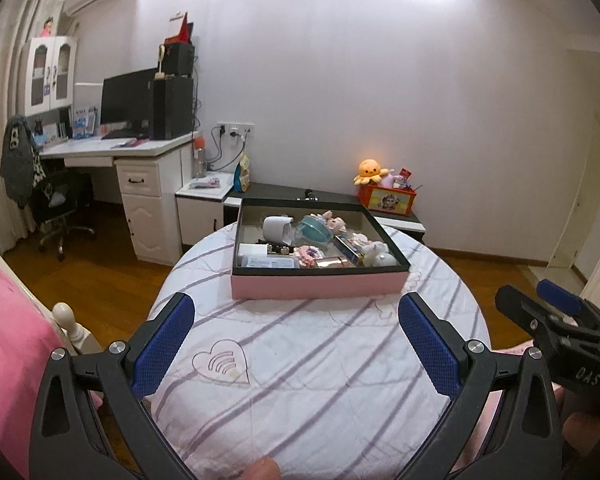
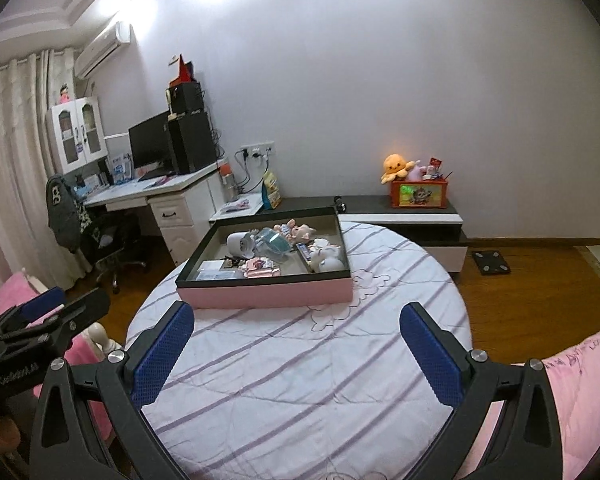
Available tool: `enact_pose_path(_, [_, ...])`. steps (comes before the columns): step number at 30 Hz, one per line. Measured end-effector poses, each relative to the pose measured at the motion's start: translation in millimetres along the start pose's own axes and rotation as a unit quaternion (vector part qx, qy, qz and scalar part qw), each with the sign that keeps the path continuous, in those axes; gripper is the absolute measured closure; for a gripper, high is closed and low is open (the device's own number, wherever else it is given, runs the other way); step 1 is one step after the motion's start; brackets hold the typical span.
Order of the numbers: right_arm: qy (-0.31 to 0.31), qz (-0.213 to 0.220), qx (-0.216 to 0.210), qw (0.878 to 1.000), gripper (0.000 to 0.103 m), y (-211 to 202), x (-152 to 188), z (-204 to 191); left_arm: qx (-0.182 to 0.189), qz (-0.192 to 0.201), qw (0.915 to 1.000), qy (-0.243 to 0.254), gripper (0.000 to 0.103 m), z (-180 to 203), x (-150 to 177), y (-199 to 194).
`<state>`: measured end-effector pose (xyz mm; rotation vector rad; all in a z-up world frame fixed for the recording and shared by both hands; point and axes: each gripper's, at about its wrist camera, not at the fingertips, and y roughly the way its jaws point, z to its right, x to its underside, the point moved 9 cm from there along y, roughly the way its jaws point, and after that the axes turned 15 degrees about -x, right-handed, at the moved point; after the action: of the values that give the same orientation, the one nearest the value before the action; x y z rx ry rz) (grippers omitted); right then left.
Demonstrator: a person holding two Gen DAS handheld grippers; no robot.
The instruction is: Organize rigid objects
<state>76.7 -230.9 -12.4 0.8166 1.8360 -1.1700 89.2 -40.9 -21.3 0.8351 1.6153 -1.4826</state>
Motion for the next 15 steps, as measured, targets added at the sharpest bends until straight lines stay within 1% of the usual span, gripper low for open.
enact_pose_path(4, [-0.005, 0.007, 0.005, 1.000, 0.000, -6.2, -0.9, -1.8, -0.013, -0.002, 0.9999, 0.008, 0.000, -1.3, 3.8, -5.8])
enact_pose_path(9, [-0.011, 0.008, 0.000, 1.000, 0.000, -6.0, 0.2, -8.1, -0.016, -0.011, 0.9998, -0.004, 0.000, -9.2, 7.2, -3.9])
enact_pose_path(15, [-0.018, 0.003, -0.002, 1.000, 0.000, -3.4, 3.6, -15.6, -0.026, -0.008, 0.9996, -0.010, 0.000, -18.3, 8.8, -5.4])
